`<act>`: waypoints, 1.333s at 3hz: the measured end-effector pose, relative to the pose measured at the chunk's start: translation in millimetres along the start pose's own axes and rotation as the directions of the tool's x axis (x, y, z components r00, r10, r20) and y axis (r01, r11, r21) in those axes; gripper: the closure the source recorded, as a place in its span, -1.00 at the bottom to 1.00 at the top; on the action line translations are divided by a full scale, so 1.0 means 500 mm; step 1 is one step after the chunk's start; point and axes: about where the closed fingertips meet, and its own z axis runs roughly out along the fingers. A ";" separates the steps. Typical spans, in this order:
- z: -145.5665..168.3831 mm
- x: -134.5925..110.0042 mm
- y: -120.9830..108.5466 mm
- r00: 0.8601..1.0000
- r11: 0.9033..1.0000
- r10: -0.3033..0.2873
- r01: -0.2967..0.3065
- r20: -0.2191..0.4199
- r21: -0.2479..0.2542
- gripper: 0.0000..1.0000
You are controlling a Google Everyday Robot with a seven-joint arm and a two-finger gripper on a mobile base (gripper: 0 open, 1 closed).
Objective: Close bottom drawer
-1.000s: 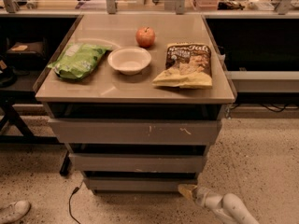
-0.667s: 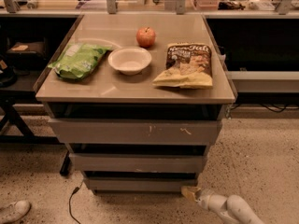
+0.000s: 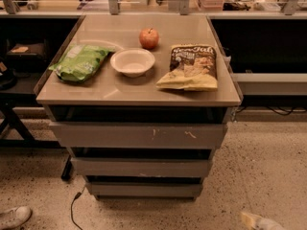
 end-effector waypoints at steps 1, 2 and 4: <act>-0.065 -0.041 -0.008 1.000 0.996 0.022 -0.023 0.018 0.081 1.00; -0.064 -0.042 -0.007 1.000 0.997 0.021 -0.022 0.019 0.080 1.00; -0.063 -0.042 -0.007 1.000 0.997 0.021 -0.022 0.018 0.080 0.17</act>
Offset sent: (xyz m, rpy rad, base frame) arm -0.0086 -0.0207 0.0318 -0.0407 0.0083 -0.0798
